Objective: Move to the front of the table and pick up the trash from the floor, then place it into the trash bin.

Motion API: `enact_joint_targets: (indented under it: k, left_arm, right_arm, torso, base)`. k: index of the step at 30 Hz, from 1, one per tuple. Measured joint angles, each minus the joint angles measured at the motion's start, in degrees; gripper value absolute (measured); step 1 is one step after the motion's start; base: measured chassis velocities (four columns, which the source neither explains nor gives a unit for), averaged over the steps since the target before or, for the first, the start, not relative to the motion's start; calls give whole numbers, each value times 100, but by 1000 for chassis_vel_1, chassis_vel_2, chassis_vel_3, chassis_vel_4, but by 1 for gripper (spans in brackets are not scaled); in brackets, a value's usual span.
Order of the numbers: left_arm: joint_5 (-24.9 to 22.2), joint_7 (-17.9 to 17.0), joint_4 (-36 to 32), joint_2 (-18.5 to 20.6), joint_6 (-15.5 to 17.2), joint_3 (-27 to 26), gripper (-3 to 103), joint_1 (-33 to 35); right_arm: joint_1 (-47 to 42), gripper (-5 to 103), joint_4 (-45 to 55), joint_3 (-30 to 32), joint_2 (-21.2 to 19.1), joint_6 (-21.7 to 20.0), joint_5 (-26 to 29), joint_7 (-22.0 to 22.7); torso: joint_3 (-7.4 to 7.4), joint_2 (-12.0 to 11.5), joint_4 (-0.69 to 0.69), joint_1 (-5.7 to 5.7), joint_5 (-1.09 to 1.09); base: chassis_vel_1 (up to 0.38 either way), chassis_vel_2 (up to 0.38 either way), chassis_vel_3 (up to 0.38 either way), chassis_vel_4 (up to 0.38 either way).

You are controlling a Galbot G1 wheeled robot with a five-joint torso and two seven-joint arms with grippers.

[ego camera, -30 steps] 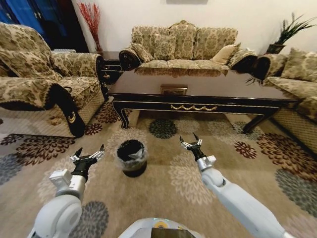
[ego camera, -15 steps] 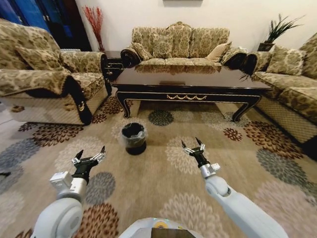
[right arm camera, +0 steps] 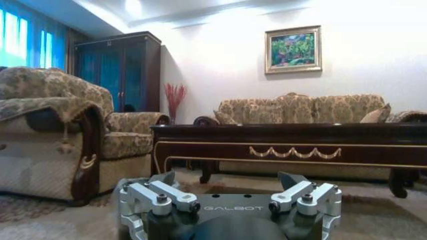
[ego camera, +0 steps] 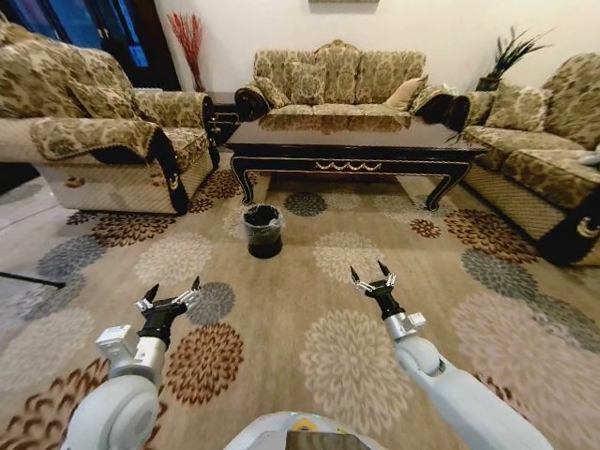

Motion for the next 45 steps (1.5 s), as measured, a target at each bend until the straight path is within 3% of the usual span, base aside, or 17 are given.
enact_joint_targets:
  k: [21, 23, 26, 28, 36, 45]
  left_arm:
    - [-7, 11, 81, 40, 2, 59, 100, -79]
    - [-4, 11, 78, 33, 2, 59, 100, -61]
    - [19, 12, 38, 22, 0, 53, 100, -27]
    - [43, 14, 31, 18, 0, 51, 100, -12]
    - [90, 110, 18, 1, -50, 6, 100, 53]
    - [54, 421, 211, -27, -347, -62, 100, 42]
  right_arm:
    - [-138, 100, -170, 58, 132, 205, -118, -36]
    - [-151, 100, -165, 65, 133, 218, -118, -47]
    - [-168, 100, -140, 107, 129, 239, -126, -72]
    - [-175, 100, -132, 133, 123, 243, -128, -75]
    - [-188, 100, -130, 195, 120, 307, -158, -108]
    - [-120, 100, -130, 162, 104, 314, -145, -119]
  torso:
    - [-4, 2, -3, -4, 8]
    - [-4, 1, -2, -3, -6]
    - [-5, 2, 0, -5, 8]
    - [-1, 0, -3, -2, 0]
    - [0, 0, -1, 0, 5]
    - [46, 56, -1, 12, 4]
  base:
    - [348, -347, -349, 351]
    - [237, -267, -236, 251]
    - [134, -119, -132, 48]
    - [51, 4, 6, -21]
    - [-43, 36, 69, -33]
    - [0, 0, 0, 0]
